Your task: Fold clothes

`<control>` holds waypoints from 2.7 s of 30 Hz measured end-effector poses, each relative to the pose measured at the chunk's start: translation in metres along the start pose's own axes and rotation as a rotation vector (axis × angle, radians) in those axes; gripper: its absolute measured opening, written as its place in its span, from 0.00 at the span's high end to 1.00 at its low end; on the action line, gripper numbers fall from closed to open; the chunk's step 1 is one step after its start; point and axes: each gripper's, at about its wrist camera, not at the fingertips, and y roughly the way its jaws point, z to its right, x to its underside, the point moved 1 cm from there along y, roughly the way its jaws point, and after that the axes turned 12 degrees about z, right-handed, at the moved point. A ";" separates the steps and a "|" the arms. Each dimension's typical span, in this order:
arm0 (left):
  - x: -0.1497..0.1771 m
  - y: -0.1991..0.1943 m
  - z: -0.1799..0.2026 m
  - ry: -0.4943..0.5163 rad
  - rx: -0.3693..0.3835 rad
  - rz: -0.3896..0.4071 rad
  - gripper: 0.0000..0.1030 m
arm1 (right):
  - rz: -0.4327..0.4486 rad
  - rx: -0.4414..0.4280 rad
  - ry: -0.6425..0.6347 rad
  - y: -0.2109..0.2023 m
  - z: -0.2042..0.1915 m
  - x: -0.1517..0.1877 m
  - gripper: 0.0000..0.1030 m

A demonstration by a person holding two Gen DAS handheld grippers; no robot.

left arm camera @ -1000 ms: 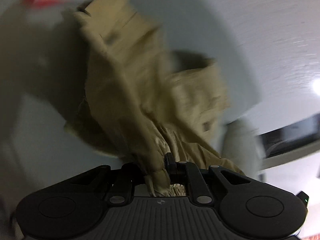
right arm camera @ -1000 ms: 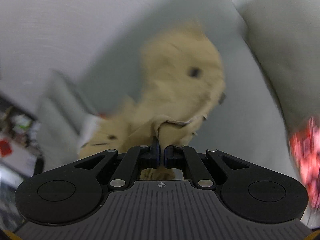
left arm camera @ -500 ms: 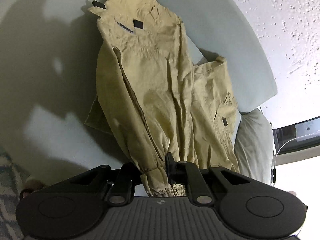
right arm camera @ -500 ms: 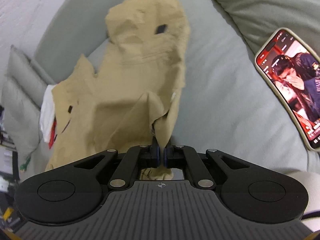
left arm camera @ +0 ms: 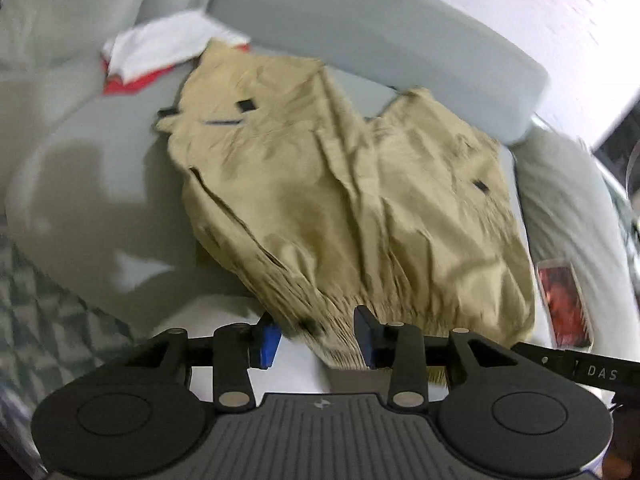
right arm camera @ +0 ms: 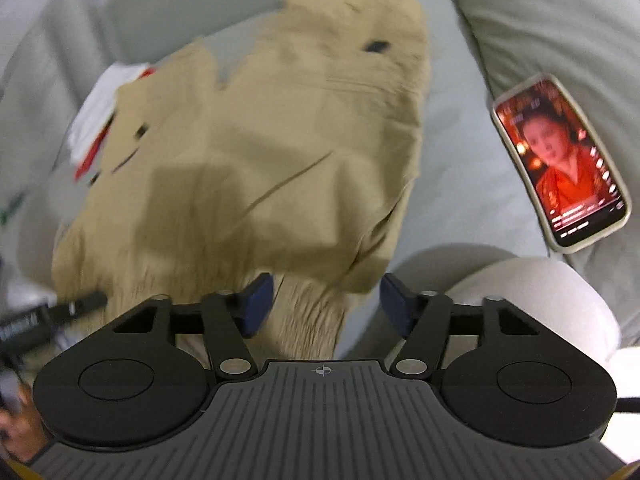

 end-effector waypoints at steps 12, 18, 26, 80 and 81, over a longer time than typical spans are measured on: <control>0.039 -0.002 -0.010 -0.020 -0.057 -0.014 0.63 | 0.066 -0.148 -0.079 -0.027 -0.016 0.049 0.34; 0.040 0.002 -0.023 -0.111 -0.011 -0.004 0.57 | 0.078 -0.153 -0.109 -0.021 -0.020 0.051 0.34; 0.053 0.002 -0.064 -0.373 0.066 0.052 0.43 | 0.176 -0.131 -0.045 -0.025 0.009 0.049 0.30; -0.033 0.060 -0.009 0.100 0.070 0.135 0.71 | 0.329 -0.079 -0.295 -0.007 0.001 -0.006 0.76; -0.031 0.068 -0.005 0.131 0.082 0.137 0.71 | 0.319 -0.063 -0.320 0.005 -0.001 -0.011 0.75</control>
